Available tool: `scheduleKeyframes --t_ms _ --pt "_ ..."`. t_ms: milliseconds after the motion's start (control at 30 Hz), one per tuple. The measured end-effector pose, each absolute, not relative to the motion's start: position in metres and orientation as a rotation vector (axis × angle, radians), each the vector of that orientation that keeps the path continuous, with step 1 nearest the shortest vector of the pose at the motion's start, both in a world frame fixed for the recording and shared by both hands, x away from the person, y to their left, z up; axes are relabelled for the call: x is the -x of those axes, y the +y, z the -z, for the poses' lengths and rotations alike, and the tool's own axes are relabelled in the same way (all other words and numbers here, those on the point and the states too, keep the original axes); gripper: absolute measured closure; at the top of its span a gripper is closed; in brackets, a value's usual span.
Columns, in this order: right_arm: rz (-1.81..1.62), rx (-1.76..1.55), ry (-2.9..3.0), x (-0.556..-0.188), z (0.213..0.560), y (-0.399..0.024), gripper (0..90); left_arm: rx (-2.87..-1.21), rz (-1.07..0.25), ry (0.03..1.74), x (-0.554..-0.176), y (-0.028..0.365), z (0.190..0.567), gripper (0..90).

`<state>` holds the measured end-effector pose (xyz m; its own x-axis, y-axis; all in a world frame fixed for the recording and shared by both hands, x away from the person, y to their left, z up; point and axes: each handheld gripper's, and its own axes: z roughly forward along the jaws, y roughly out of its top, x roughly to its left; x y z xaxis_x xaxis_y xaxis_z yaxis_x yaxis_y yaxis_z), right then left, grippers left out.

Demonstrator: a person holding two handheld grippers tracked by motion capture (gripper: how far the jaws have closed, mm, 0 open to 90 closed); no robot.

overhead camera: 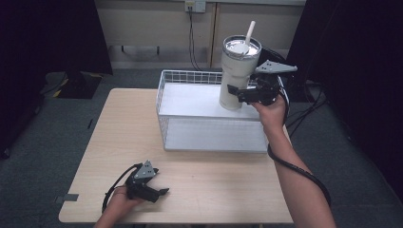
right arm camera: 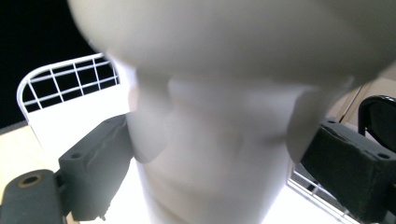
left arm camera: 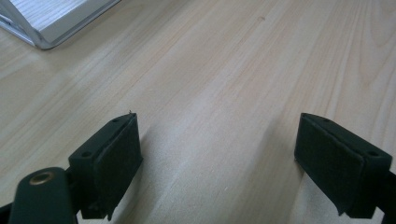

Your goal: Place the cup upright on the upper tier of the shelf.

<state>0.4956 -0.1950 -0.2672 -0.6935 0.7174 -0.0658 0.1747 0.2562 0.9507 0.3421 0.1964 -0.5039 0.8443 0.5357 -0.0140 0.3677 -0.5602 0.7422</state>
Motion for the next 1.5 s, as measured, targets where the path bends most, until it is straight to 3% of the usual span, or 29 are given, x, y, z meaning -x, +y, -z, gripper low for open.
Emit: scheduleKeyframes --t_ms 700,1500 --pt "-1.419 -0.797 2.081 -0.469 0.270 -0.217 10.5 -2.227 -0.272 0.655 -0.342 0.196 0.504 14.0" --pt "-1.502 -0.678 2.183 -0.418 0.287 -0.213 10.8 -2.230 -0.271 0.652 -0.342 0.197 0.504 14.2"
